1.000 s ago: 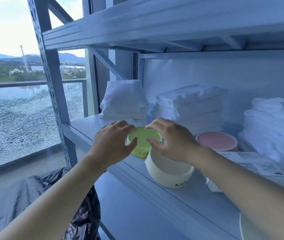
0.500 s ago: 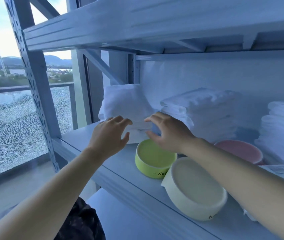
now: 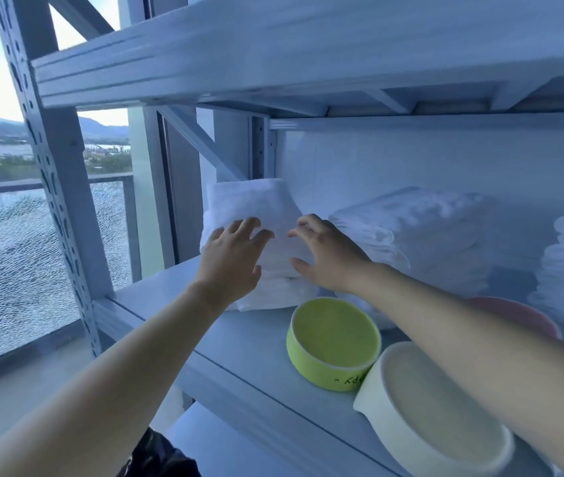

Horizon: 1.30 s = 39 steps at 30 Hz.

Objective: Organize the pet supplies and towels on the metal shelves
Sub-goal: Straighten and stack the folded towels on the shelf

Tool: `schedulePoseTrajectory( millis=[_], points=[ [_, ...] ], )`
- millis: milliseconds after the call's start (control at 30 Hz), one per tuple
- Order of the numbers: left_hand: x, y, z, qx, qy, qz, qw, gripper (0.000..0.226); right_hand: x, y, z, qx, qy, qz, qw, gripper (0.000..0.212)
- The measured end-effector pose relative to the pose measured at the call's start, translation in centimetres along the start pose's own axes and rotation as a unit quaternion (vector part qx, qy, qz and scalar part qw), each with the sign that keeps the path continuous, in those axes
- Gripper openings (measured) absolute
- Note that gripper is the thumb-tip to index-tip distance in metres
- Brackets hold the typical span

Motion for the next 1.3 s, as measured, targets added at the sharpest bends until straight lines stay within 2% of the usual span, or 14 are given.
schedulePoseTrajectory(
  millis=[133, 733, 1000, 1200, 1300],
  points=[
    [0.1, -1.1, -1.0, -0.016, -0.009, 0.001, 1.000, 0.067, -0.7, 0.5, -1.1, 0.007, -0.005, -0.002, 1.000, 0.058],
    [1.6, -2.4, -0.8, -0.005, 0.065, -0.045, 0.997, 0.069, -2.1, 1.4, -4.3, -0.043, -0.013, 0.015, 0.999, 0.083],
    [2.2, -4.4, -0.9, 0.016, 0.061, -0.058, 0.996, 0.067, -1.8, -0.1, -4.5, -0.018, -0.009, 0.031, 0.999, 0.078],
    [2.8, -7.5, -0.5, 0.003, 0.052, -0.010, 0.999, 0.069, -2.3, -2.0, -4.9, -0.035, -0.020, 0.057, 0.998, 0.067],
    [3.0, -6.7, -0.7, -0.021, 0.052, -0.019, 0.998, 0.072, -2.5, -1.6, -4.7, -0.039, -0.018, 0.062, 0.997, 0.068]
  ],
)
Point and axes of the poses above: each hand's wrist, its own x-axis away from the middle knuckle, its own z-axis out of the back of the hand, y = z × x, the point moved 10 cm from there along -x, towards the middle knuckle, and after that the axes turned 8 degrees about y, right-handed, at the moved point
